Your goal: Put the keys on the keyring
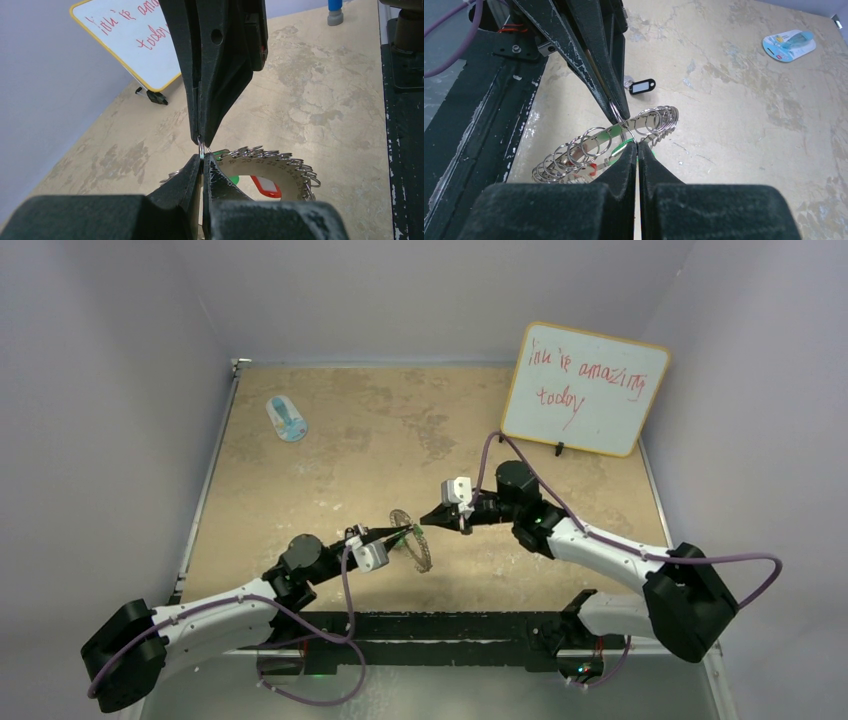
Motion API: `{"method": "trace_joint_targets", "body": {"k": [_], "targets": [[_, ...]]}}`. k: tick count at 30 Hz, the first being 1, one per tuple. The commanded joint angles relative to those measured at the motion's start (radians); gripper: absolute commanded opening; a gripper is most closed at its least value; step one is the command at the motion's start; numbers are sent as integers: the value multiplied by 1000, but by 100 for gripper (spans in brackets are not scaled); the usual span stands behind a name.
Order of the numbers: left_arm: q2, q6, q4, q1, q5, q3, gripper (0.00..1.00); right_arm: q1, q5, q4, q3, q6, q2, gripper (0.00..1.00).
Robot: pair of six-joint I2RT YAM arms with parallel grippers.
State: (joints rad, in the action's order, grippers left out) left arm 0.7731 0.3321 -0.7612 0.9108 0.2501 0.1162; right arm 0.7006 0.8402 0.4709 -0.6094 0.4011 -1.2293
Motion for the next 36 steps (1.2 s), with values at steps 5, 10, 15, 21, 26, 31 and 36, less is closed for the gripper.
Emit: {"method": "trace_joint_targets", "body": {"k": [5, 10, 15, 21, 26, 31, 36], "targets": [[-2, -18, -99, 3, 25, 23, 0, 30, -74, 170, 54, -37, -16, 0], [-5, -18, -95, 2, 23, 23, 0, 35, -110, 191, 95, -32, 26, 28], [-6, -17, -90, 3, 26, 23, 0, 35, -146, 247, 152, -43, 109, 49], [-10, -16, -86, 3, 32, 25, 0, 35, -107, 296, 153, -66, 128, 50], [-22, -16, -77, 3, 37, 25, 0, 34, -26, 329, 124, -65, 86, 42], [-31, -15, -75, 4, 42, 25, 0, 34, 38, 322, 84, -55, 17, 39], [-28, -15, -76, 3, 53, 23, 0, 34, 75, 332, 58, -59, -22, 39]]}}
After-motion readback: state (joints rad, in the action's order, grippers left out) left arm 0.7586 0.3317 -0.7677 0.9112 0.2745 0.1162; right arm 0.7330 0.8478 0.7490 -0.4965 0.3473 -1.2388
